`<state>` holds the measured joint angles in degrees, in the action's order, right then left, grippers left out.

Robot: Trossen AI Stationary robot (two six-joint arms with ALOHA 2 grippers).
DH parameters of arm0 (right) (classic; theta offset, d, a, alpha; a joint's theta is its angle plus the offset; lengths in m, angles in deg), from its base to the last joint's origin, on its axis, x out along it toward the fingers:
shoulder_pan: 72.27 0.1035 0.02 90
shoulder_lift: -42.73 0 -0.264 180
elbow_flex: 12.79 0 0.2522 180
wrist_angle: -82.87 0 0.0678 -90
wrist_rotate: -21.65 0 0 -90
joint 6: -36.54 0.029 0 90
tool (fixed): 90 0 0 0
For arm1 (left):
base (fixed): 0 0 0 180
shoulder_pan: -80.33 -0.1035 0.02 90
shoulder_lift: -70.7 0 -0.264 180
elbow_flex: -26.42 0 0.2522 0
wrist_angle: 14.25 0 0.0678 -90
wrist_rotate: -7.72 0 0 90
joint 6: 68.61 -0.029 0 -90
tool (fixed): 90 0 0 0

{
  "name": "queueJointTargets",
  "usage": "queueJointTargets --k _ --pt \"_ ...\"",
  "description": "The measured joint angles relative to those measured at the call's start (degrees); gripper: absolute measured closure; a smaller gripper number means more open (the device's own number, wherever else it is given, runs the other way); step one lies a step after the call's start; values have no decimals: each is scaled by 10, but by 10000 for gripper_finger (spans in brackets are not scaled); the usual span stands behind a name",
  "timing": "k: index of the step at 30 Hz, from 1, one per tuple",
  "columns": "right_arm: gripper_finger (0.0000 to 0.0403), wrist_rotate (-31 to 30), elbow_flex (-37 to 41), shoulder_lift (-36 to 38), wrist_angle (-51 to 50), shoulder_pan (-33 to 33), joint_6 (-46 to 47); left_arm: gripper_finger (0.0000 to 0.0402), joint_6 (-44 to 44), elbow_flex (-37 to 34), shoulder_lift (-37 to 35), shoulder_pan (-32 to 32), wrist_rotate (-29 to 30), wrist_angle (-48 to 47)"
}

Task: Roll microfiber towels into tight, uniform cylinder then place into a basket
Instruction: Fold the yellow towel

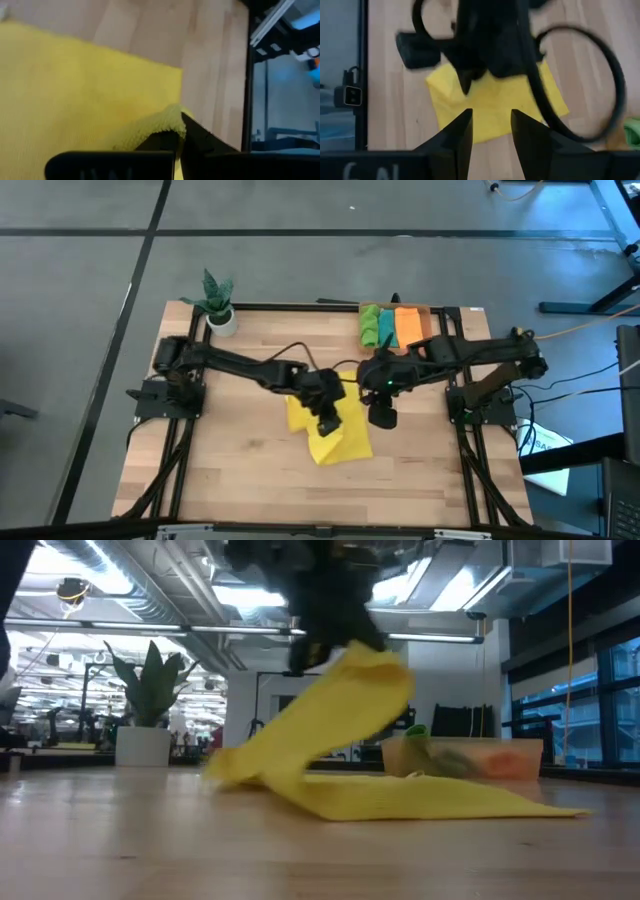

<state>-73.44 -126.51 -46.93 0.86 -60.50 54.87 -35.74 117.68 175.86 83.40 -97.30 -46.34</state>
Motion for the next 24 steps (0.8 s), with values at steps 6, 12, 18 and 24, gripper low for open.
queueJointTargets --k 6,12,18,24 --pt "267 -1 0 25 2 1 9 402 -43 93 75 -10 -33 -3" --pt "267 -11 0 32 1 1 9 402 -82 146 124 -5 -40 -2" --pt "267 -14 0 31 1 11 9 402 -84 155 145 -4 -36 2" --pt "267 -17 0 31 2 18 8 401 -94 155 146 -1 -4 2"
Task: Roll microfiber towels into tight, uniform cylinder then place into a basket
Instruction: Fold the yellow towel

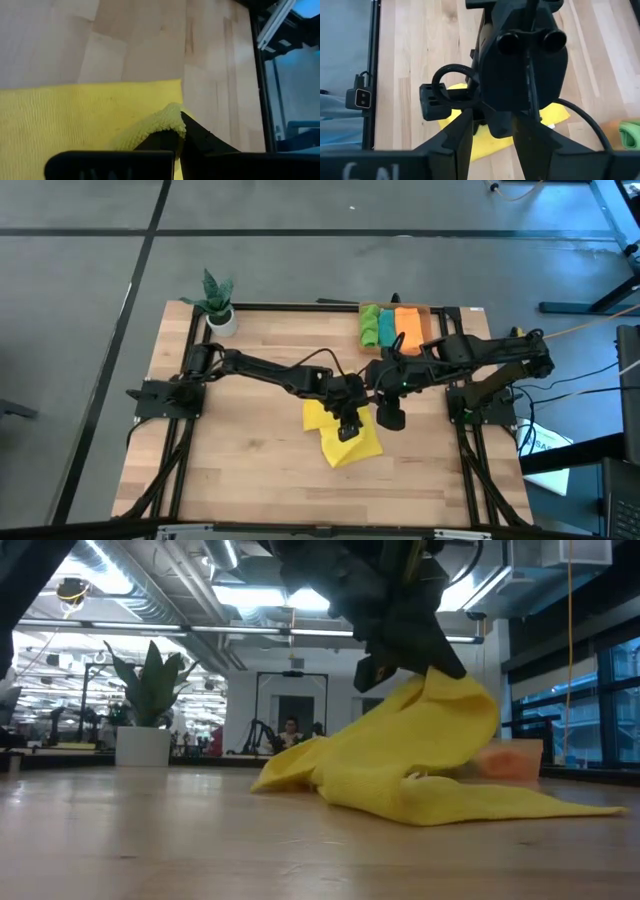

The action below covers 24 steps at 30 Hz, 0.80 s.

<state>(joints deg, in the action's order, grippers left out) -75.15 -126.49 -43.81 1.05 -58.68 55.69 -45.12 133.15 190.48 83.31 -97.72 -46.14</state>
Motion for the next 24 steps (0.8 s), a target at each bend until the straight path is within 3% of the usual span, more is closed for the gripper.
queueJointTargets --k 6,17,24 --pt "267 -16 0 0 1 0 -1 396 0 0 0 0 -12 22" --pt "267 -18 0 0 1 0 1 308 1 0 0 1 -13 23" --pt "267 -19 0 0 1 0 1 302 29 0 -6 -1 -29 25"
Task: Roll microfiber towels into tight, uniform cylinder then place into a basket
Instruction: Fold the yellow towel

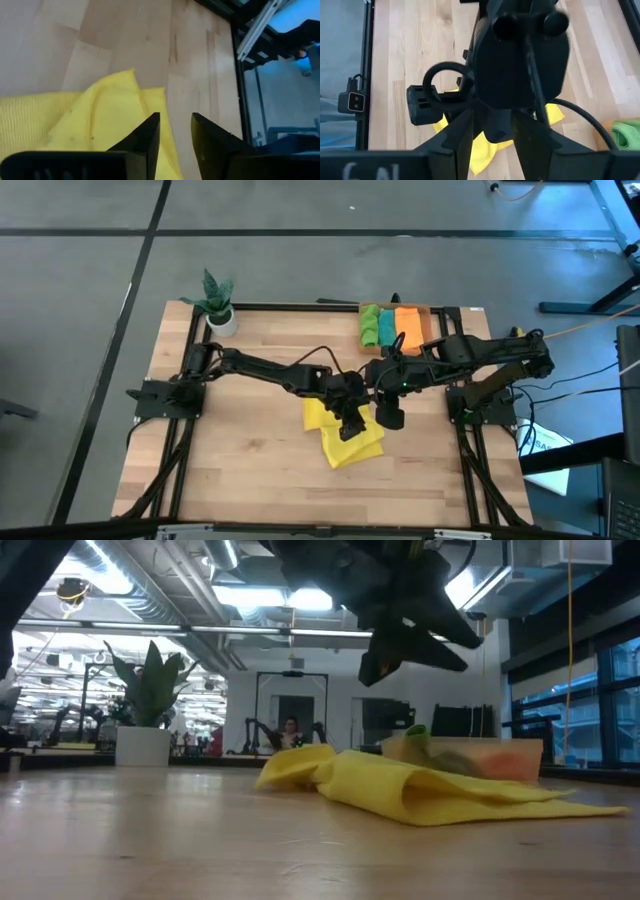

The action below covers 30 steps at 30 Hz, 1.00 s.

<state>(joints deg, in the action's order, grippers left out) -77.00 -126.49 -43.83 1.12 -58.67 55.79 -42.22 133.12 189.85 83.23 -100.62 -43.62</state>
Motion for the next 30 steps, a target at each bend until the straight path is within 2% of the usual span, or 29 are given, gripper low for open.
queueJointTargets --k 5,8,13,18,22,25,28,30 --pt "267 0 0 0 -1 0 2 301 -37 0 -26 0 7 -26" --pt "267 0 0 0 -1 2 2 301 -62 -1 -68 1 60 -102" --pt "267 -8 0 -1 -2 4 0 303 -81 0 -156 24 206 -246" --pt "267 -10 28 -3 26 5 -15 301 -27 0 -234 56 274 -391" --pt "267 -4 114 -9 146 5 -55 303 44 0 -281 98 335 -475" --pt "267 6 177 -14 284 4 -89 300 98 0 -311 127 374 -515" --pt "267 23 226 -25 412 -1 -119 301 154 0 -338 150 394 -546" --pt "267 39 254 -40 464 -5 -151 303 187 0 -355 166 404 -564"
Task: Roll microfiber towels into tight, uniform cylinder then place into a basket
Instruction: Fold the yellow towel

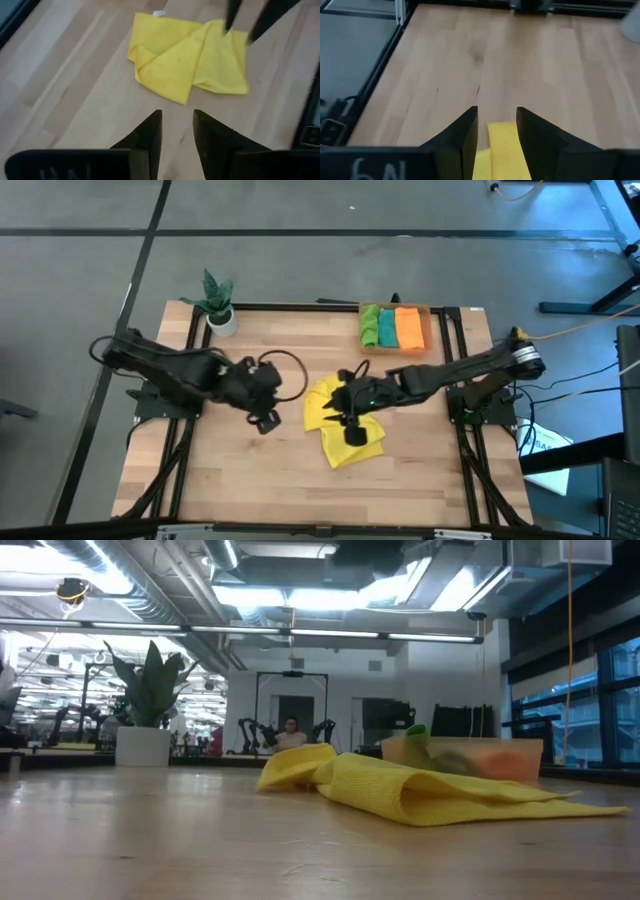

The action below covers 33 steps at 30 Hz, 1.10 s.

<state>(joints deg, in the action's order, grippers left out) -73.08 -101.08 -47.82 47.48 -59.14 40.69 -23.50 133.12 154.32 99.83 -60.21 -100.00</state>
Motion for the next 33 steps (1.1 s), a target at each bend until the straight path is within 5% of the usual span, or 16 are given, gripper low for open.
queueJointTargets --k 5,16,33 --pt "267 35 36 -58 88 -12 -30 301 55 0 -36 32 20 -7" --pt "267 64 5 -208 97 -21 -92 300 74 0 -58 54 57 -9" --pt "267 36 -1 -252 112 -21 -130 302 75 0 -56 54 58 -9"
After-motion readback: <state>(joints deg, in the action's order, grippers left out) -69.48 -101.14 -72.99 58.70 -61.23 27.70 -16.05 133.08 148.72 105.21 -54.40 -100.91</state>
